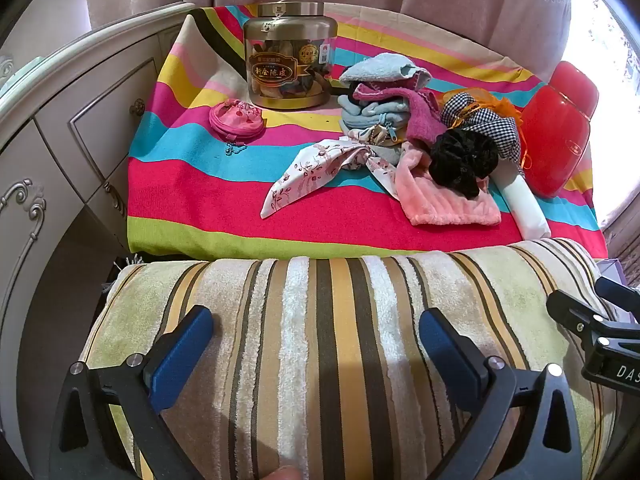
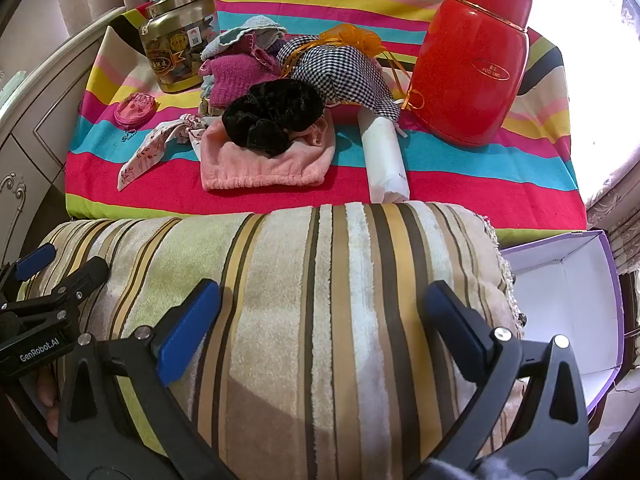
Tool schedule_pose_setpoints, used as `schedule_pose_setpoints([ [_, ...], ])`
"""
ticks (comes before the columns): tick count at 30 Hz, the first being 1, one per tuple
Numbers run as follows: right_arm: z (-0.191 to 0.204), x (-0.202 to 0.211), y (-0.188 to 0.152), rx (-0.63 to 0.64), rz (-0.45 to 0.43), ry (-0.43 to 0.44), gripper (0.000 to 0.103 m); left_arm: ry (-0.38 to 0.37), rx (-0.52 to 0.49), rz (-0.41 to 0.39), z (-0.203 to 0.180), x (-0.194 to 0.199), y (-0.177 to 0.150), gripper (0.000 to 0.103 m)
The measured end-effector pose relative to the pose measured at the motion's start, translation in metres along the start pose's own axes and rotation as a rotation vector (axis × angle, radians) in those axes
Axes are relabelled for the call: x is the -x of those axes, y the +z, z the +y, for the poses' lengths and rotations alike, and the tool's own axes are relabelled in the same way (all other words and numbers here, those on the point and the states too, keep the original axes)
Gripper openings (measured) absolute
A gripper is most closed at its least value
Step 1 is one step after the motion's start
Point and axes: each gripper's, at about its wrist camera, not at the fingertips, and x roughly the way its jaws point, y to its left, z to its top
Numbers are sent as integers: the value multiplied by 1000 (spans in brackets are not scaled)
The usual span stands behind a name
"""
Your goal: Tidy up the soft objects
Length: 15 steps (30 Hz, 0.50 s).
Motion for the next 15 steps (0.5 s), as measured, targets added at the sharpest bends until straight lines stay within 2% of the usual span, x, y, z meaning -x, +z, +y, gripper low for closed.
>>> schedule_pose_setpoints([
  [15,0,-1,1,-1,3,2,103,-5,6,-5,0,0,0,103],
])
